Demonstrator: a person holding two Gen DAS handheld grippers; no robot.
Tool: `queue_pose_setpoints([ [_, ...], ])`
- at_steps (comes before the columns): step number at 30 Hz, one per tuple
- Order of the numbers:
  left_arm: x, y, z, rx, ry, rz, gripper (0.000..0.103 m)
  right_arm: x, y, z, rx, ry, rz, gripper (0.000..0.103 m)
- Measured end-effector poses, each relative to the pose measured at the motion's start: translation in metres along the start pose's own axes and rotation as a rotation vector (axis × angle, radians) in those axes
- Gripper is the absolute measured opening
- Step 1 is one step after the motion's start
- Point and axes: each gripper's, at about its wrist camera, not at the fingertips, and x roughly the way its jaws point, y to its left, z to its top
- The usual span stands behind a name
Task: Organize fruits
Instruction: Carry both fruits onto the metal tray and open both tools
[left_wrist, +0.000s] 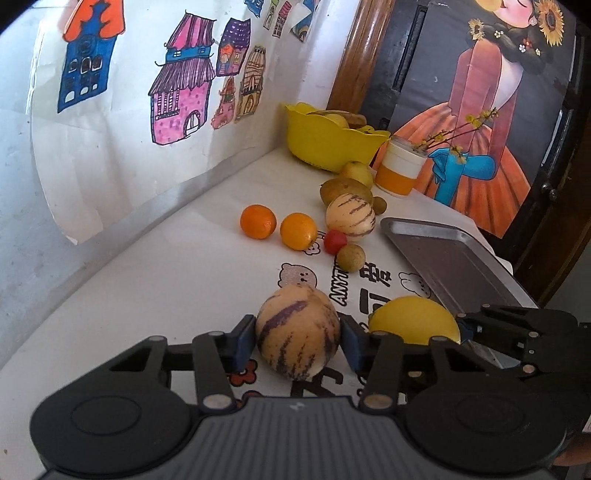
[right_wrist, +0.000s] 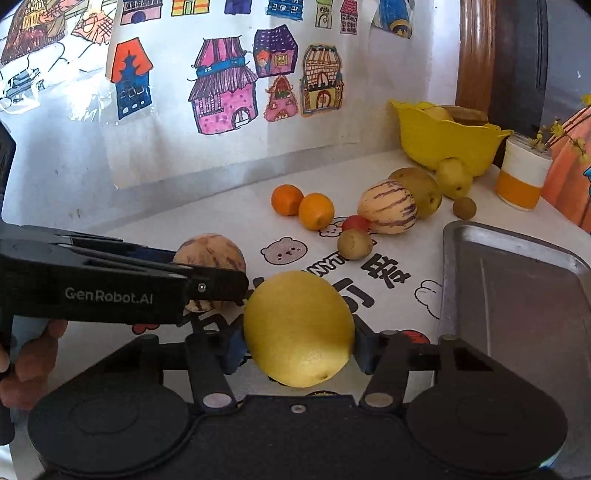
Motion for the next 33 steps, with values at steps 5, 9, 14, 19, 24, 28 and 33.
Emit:
queue_pose_setpoints([
  [5,-0.002,-0.007,0.001,-0.013,0.024,0.015,0.053,-0.008,-0.009,-0.006,0.056,-0.008,0.03,0.058],
  [9,-0.005,-0.016,0.0,-0.038,0.027,0.001,0.052,-0.022,-0.018,-0.015,0.1,-0.016,0.056,0.057],
  [14,-0.005,-0.035,0.005,-0.054,0.014,-0.026,0.052,-0.051,-0.034,-0.026,0.149,-0.067,0.066,0.057],
  [19,0.005,-0.063,0.021,-0.047,0.007,-0.064,0.052,-0.077,-0.059,-0.029,0.198,-0.113,0.035,0.058],
  [24,0.029,-0.09,0.038,-0.058,-0.008,-0.102,0.052,-0.096,-0.096,-0.031,0.276,-0.136,-0.019,0.058],
  [28,0.053,-0.113,0.054,-0.02,-0.027,-0.124,0.052,-0.1,-0.128,-0.022,0.308,-0.147,-0.098,0.058],
  [33,0.083,-0.131,0.07,-0.009,-0.036,-0.177,0.052,-0.086,-0.175,-0.005,0.327,-0.161,-0.192,0.057],
])
